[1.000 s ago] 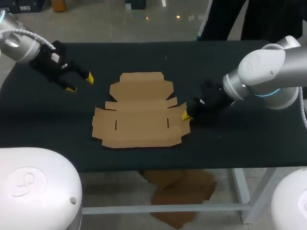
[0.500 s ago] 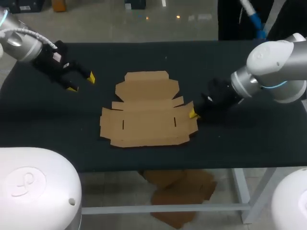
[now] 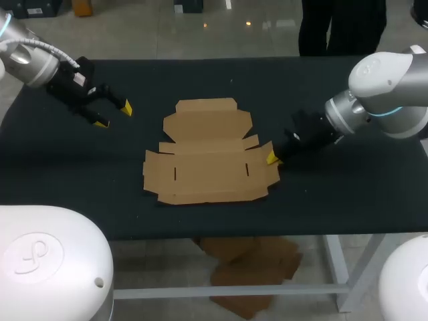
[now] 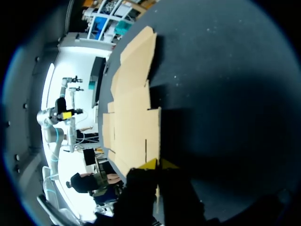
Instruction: Assemble the packaging by folding the flat box into shape, placing the metal phone stand inside, and closing the box properly
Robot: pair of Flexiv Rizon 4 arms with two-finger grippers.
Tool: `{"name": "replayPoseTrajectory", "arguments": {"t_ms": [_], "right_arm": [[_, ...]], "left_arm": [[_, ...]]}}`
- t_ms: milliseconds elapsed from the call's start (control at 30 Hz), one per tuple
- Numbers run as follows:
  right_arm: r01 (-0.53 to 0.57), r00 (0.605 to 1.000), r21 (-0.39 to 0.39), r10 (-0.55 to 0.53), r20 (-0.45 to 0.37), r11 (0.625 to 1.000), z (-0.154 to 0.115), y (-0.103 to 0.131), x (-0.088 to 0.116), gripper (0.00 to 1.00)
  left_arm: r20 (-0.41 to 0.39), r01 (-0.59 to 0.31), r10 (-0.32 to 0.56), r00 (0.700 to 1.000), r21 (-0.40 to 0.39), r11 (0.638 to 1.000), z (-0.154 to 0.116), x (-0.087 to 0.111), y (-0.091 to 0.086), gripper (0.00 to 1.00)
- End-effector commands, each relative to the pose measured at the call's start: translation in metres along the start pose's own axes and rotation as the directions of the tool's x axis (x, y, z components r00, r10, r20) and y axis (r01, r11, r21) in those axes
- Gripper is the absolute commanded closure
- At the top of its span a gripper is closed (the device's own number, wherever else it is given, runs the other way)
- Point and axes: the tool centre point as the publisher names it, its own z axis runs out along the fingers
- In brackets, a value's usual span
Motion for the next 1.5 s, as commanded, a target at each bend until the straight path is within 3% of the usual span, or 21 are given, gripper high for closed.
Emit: {"name": "replayPoseTrajectory", "arguments": {"t_ms": [33,233,267,333,400,467,833,967,1000,1033,1100,1133,1200,1233,1300,1367,1500], "right_arm": [[-0.002,1.0,0.017,0.002,-0.009,1.0,0.001,0.005,-0.003,1.0],[-0.012,1.0,0.023,0.012,-0.013,1.0,0.002,0.005,-0.006,1.0],[-0.011,1.0,0.024,0.012,-0.016,1.0,0.001,0.005,-0.006,0.89],[-0.009,1.0,0.022,0.009,-0.017,1.0,-0.002,0.004,-0.004,0.59],[-0.004,1.0,0.015,0.004,-0.015,1.0,-0.006,0.003,-0.002,0.04],[-0.005,1.0,0.009,0.005,-0.011,1.0,-0.011,0.003,0.0,0.0],[-0.002,0.999,-0.044,0.003,0.037,0.999,-0.052,0.002,0.007,0.0],[0.011,0.999,-0.068,-0.008,0.047,0.998,-0.07,0.007,0.009,0.08],[0.015,0.999,-0.074,-0.011,0.049,0.997,-0.074,0.009,0.009,0.13],[0.019,0.999,-0.08,-0.015,0.051,0.997,-0.078,0.011,0.01,0.25],[0.032,0.999,-0.087,-0.028,0.043,0.996,-0.085,0.016,0.011,0.38],[0.036,0.999,-0.091,-0.032,0.043,0.995,-0.088,0.019,0.011,0.49],[0.047,0.999,-0.089,-0.045,0.019,0.995,-0.094,0.024,0.012,0.56],[0.048,0.999,-0.091,-0.046,0.021,0.995,-0.097,0.027,0.012,0.6],[0.058,0.998,-0.094,-0.056,0.017,0.994,-0.1,0.033,0.013,0.75],[0.06,0.998,-0.1,-0.059,0.016,0.993,-0.103,0.038,0.013,1.0],[0.074,0.997,-0.095,-0.073,0.017,0.993,-0.103,0.046,0.016,1.0]], "left_arm": [[-0.001,0.001,-0.001,1.0,-0.008,1.0,0.0,-0.002,-0.002,0.0],[-0.003,0.003,-0.003,1.0,-0.008,1.0,0.0,-0.002,-0.002,0.0],[-0.003,0.003,-0.003,1.0,-0.008,1.0,0.0,-0.002,-0.002,0.0],[-0.004,0.003,-0.003,1.0,-0.008,1.0,0.0,-0.003,-0.002,0.0],[-0.004,0.003,-0.003,1.0,-0.008,1.0,0.0,-0.003,-0.002,0.0],[-0.006,0.002,-0.002,1.0,-0.007,1.0,0.0,-0.003,-0.003,0.0],[-0.013,-0.013,0.013,1.0,-0.004,1.0,0.007,0.001,-0.007,0.0],[-0.009,-0.025,0.025,1.0,0.001,1.0,0.013,0.004,-0.011,0.0],[-0.008,-0.026,0.026,1.0,0.002,1.0,0.014,0.005,-0.012,0.0],[-0.008,-0.031,0.031,0.999,0.004,1.0,0.015,0.005,-0.013,0.0],[0.014,-0.034,0.034,0.999,0.014,0.999,0.02,0.005,-0.016,0.0],[0.014,-0.034,0.034,0.999,0.013,0.999,0.021,0.005,-0.017,0.0],[0.025,-0.036,0.035,0.999,0.026,0.999,0.023,0.005,-0.02,0.0],[0.017,-0.037,0.036,0.999,0.028,0.999,0.024,0.004,-0.022,0.2],[0.033,-0.033,0.032,0.999,0.045,0.998,0.025,0.003,-0.026,1.0],[0.051,-0.038,0.035,0.998,0.061,0.997,0.026,0.002,-0.029,1.0],[0.055,-0.051,0.047,0.997,0.071,0.996,0.029,0.0,-0.031,1.0]]}}
